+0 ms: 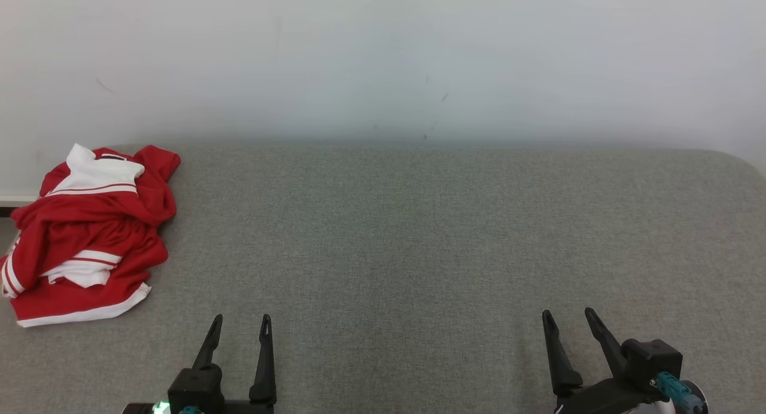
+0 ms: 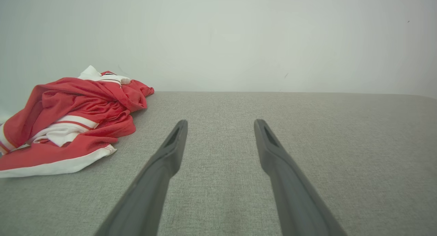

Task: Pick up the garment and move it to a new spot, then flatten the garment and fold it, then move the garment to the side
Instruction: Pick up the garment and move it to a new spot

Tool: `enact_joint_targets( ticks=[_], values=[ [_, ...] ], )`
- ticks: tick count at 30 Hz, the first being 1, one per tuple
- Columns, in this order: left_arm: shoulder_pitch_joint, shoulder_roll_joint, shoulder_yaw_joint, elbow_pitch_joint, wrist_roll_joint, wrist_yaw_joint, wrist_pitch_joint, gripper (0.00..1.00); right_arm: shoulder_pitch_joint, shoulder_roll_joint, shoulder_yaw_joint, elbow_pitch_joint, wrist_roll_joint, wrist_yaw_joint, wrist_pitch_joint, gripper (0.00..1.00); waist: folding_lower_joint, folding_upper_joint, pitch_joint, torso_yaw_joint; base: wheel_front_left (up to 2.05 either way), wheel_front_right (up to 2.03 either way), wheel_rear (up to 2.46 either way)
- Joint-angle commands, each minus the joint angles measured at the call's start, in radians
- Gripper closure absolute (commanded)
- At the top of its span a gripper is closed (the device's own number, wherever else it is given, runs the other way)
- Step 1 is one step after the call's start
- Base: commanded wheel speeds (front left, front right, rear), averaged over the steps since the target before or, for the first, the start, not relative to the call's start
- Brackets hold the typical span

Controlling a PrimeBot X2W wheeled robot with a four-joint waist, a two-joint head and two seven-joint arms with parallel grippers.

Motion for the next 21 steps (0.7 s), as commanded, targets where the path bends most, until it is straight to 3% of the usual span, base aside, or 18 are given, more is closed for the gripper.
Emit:
enact_joint_targets(
  ticks=[1, 4, 10, 21],
  values=[
    [0.005, -0.005, 0.003, 0.002, 0.003, -0.004, -0.003, 0.00, -0.013, -0.003, -0.003, 0.004, 0.005, -0.002, -0.007, 0.00, 0.0000, 0.0000, 0.000, 0.001, 0.00, 0.00, 0.00],
    [0.001, -0.007, 0.007, 0.004, 0.003, -0.005, -0.003, 0.00, -0.007, -0.003, -0.007, 0.004, 0.006, -0.002, -0.011, 0.00, 0.0000, 0.0000, -0.001, 0.011, 0.00, 0.00, 0.00],
    [-0.002, -0.011, 0.016, 0.009, 0.001, -0.003, -0.003, 0.00, 0.015, -0.003, -0.012, -0.005, 0.013, -0.002, -0.013, 0.00, 0.0000, 0.0000, -0.002, 0.096, 0.00, 0.00, 0.00],
    [0.019, -0.003, 0.033, 0.012, 0.027, 0.001, -0.003, 0.00, 0.035, -0.002, 0.000, 0.006, 0.044, -0.002, -0.026, 0.00, 0.0000, 0.0000, -0.024, 0.344, 0.00, 0.00, 0.00]
  ],
)
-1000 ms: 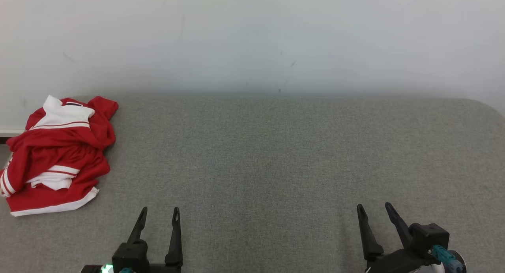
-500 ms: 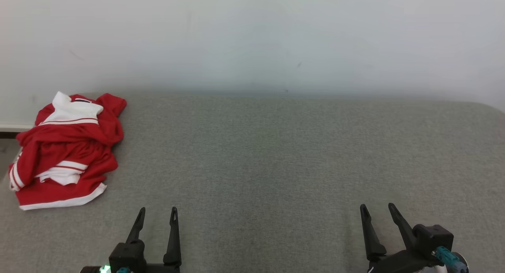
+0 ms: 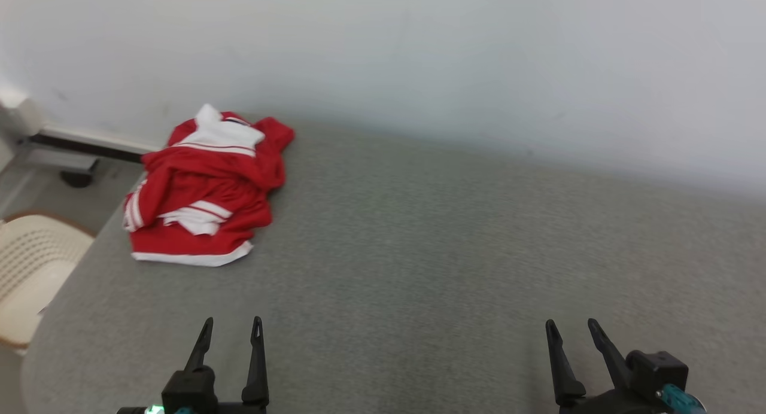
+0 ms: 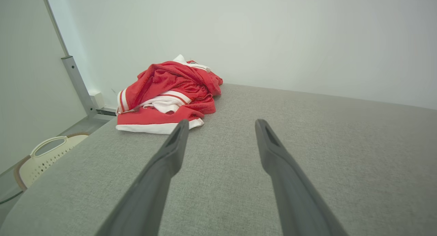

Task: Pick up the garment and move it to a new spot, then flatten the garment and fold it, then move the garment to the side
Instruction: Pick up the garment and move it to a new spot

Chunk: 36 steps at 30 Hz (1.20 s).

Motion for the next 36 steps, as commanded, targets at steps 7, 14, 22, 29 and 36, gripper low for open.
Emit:
enact_joint_targets(
  ticks=[7, 14, 22, 29, 36],
  values=[
    [0.023, 0.018, 0.029, -0.016, 0.008, 0.007, -0.003, 0.00, -0.018, -0.001, 0.036, 0.013, 0.018, -0.002, -0.007, 0.00, 0.0000, 0.0000, -0.003, 0.232, 0.00, 0.00, 0.00],
    [0.052, 0.012, 0.068, -0.063, 0.002, 0.027, -0.003, 0.00, -0.070, -0.002, 0.086, 0.030, 0.011, -0.002, 0.002, 0.00, 0.0000, 0.0000, 0.035, 0.253, 0.00, 0.00, 0.00],
    [0.050, 0.007, 0.073, -0.063, 0.009, 0.021, -0.003, 0.00, -0.083, -0.002, 0.094, 0.044, 0.008, -0.002, -0.006, 0.00, 0.0000, 0.0000, 0.045, 0.254, 0.00, 0.00, 0.00],
    [-0.085, 0.015, 0.044, 0.061, -0.010, -0.038, 0.027, 0.00, -0.068, -0.002, 0.077, 0.036, -0.003, -0.002, -0.002, 0.00, 0.0000, 0.0000, 0.044, 0.243, 0.00, 0.00, 0.00],
    [-0.377, 0.015, -0.024, 0.286, -0.031, -0.123, 0.169, 0.00, -0.038, -0.002, 0.053, -0.041, -0.051, -0.002, 0.043, 0.00, 0.0000, 0.0000, 0.083, 0.225, 0.00, 0.00, 0.00]
  ],
)
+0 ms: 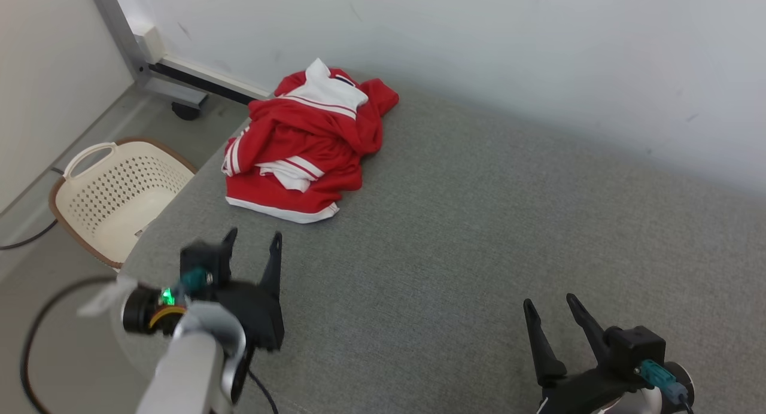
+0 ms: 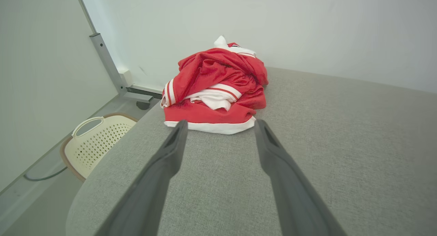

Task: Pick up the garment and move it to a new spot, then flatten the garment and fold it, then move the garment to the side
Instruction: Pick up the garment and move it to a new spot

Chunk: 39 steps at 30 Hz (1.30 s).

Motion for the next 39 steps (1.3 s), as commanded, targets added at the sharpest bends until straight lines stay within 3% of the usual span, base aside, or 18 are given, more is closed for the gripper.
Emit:
enact_joint_targets(
  ticks=[1, 10, 16, 27, 33, 34, 35, 36, 39],
  values=[
    [-0.042, 0.007, 0.001, 0.031, -0.013, -0.006, 0.016, 0.00, 0.007, -0.002, 0.006, -0.021, -0.016, -0.002, 0.014, 0.00, -0.0001, 0.0000, 0.030, -0.027, 0.00, 0.00, 0.00],
    [-0.356, 0.074, 0.039, 0.248, -0.077, -0.024, 0.094, 0.00, 0.013, -0.003, 0.032, -0.293, -0.129, -0.002, 0.167, 0.00, -0.0001, 0.0000, 0.228, -0.206, 0.00, 0.00, 0.00],
    [-0.490, 0.125, 0.091, 0.350, -0.121, -0.005, 0.125, 0.00, 0.022, -0.006, 0.039, -0.472, -0.182, -0.002, 0.251, 0.00, -0.0001, 0.0000, 0.368, -0.292, 0.00, 0.00, 0.00],
    [-0.613, 0.191, 0.174, 0.486, -0.179, 0.117, 0.116, 0.00, 0.054, -0.016, 0.025, -0.608, -0.189, -0.002, 0.291, 0.00, -0.0001, 0.0000, 0.488, -0.356, 0.00, 0.00, 0.00],
    [-0.620, 0.222, 0.200, 0.531, -0.198, 0.149, 0.069, 0.00, 0.064, -0.009, 0.023, -0.603, -0.180, -0.002, 0.278, 0.00, -0.0001, 0.0000, 0.478, -0.384, 0.00, 0.00, 0.00],
    [-0.621, 0.225, 0.197, 0.534, -0.194, 0.151, 0.057, 0.26, 0.062, -0.009, 0.022, -0.600, -0.178, -0.002, 0.276, 0.00, -0.0001, 0.0000, 0.474, -0.386, 0.00, 0.00, 0.00],
    [-0.621, 0.227, 0.193, 0.536, -0.189, 0.150, 0.045, 0.85, 0.060, -0.008, 0.021, -0.597, -0.176, -0.002, 0.272, 0.00, -0.0001, 0.0000, 0.469, -0.386, 0.00, 0.00, 0.00],
    [-0.622, 0.226, 0.190, 0.537, -0.188, 0.150, 0.032, 1.00, 0.058, -0.007, 0.021, -0.592, -0.174, -0.002, 0.270, 0.00, -0.0001, 0.0000, 0.464, -0.385, 0.00, 0.00, 0.00],
    [-0.619, 0.227, 0.180, 0.544, -0.181, 0.148, -0.002, 1.00, 0.049, -0.004, 0.033, -0.570, -0.163, -0.002, 0.258, 0.00, -0.0001, 0.0000, 0.437, -0.379, 0.00, 0.00, 0.00]
  ],
)
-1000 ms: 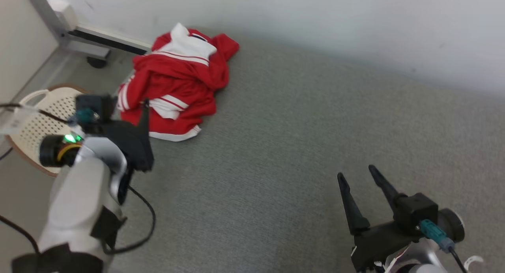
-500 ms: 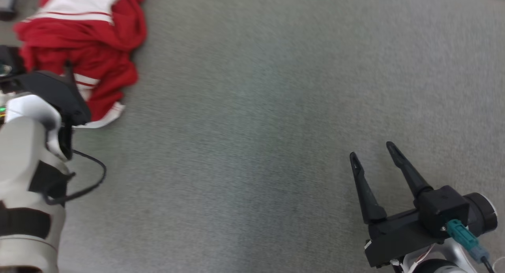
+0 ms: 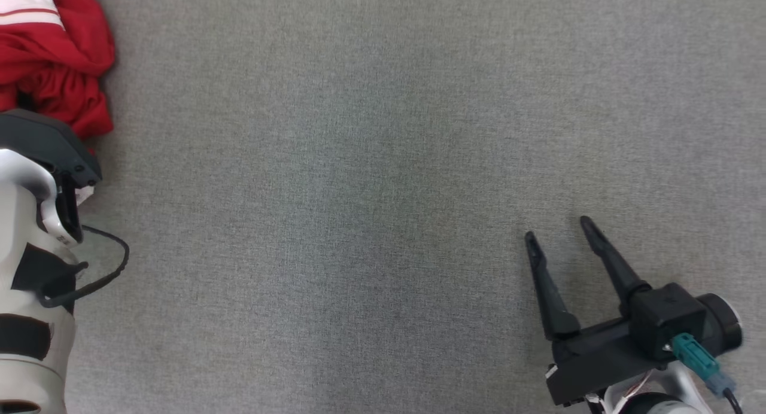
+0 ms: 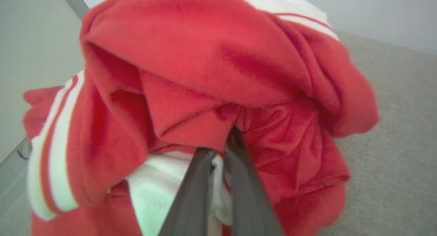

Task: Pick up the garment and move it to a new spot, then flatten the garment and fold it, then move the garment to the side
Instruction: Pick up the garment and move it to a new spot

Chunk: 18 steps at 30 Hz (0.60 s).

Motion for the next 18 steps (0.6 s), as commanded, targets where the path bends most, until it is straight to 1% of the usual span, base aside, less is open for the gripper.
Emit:
enact_joint_targets(
  ticks=[1, 7, 11, 15, 16, 18],
  values=[
    [0.003, 0.010, -0.013, 0.010, 0.015, -0.001, -0.020, 1.00, -0.008, 0.004, 0.012, 0.025, 0.017, -0.002, -0.015, 0.00, -0.0002, -0.0003, -0.050, 0.007, 0.00, 0.00, 0.00],
    [0.014, 0.035, -0.048, 0.020, 0.043, 0.008, -0.052, 1.00, -0.023, 0.008, 0.036, 0.123, 0.063, -0.002, -0.058, 0.00, -0.0002, -0.0003, -0.190, 0.020, 0.00, 0.00, 0.00],
    [0.000, 0.048, -0.079, 0.005, 0.069, -0.002, -0.063, 1.00, -0.014, 0.008, 0.039, 0.195, 0.119, -0.002, -0.096, 0.00, -0.0002, -0.0003, -0.308, 0.020, 0.00, 0.00, 0.00],
    [-0.031, 0.028, -0.110, -0.037, 0.086, -0.023, -0.086, 1.00, 0.007, 0.008, 0.017, 0.255, 0.156, -0.002, -0.122, 0.00, -0.0002, -0.0003, -0.415, 0.015, 0.00, 0.00, 0.00],
    [-0.033, 0.019, -0.114, -0.050, 0.085, -0.032, -0.093, 1.00, 0.009, 0.008, 0.010, 0.267, 0.160, -0.002, -0.130, 0.00, -0.0002, -0.0003, -0.440, 0.010, 0.00, 0.00, 0.00],
    [-0.038, -0.012, -0.126, -0.078, 0.075, -0.065, -0.101, 1.00, 0.014, 0.009, -0.001, 0.290, 0.171, -0.002, -0.143, 0.00, -0.0002, -0.0003, -0.489, -0.006, 0.00, 0.00, 0.00]
  ],
)
